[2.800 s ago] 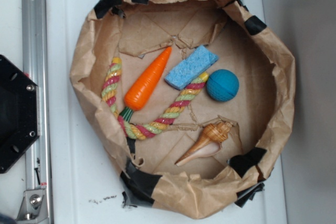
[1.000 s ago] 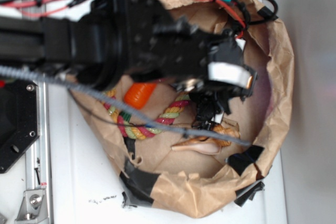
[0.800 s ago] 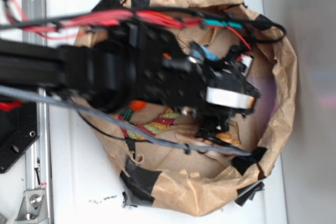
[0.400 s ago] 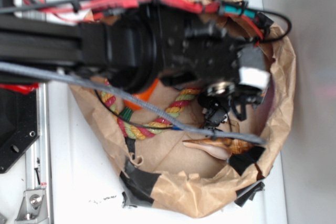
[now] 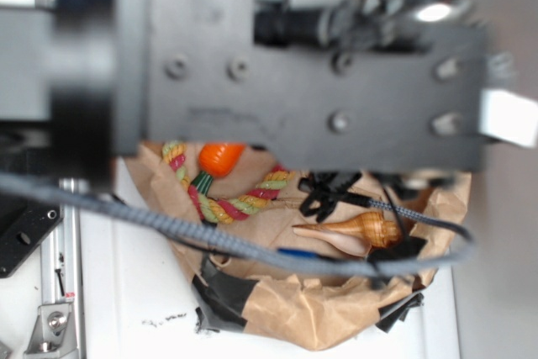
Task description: Grab the blue ball.
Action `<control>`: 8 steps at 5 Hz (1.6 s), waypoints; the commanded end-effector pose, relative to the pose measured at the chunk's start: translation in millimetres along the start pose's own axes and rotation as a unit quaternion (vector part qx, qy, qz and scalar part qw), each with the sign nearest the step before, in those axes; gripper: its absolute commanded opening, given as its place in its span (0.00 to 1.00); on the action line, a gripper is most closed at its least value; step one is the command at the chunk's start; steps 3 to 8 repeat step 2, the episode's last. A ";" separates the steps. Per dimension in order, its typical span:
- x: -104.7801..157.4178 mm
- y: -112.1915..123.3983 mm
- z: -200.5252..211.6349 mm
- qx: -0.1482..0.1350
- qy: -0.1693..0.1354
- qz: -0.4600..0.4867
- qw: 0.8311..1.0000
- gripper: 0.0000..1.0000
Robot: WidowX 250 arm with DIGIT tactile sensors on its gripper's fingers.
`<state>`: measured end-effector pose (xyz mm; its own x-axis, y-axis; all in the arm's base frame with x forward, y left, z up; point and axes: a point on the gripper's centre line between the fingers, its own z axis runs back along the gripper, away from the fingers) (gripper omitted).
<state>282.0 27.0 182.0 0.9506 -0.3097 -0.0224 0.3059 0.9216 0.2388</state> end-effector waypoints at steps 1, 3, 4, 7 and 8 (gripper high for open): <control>-9.9 -4.7 49.3 -0.030 -0.052 0.159 0.985 0.00; -10.7 -12.6 38.4 -0.021 -0.041 0.158 0.986 0.00; -10.7 -12.6 38.4 -0.021 -0.041 0.158 0.986 0.00; -10.7 -12.6 38.4 -0.021 -0.041 0.158 0.986 0.00; -10.7 -12.6 38.4 -0.021 -0.041 0.158 0.986 0.00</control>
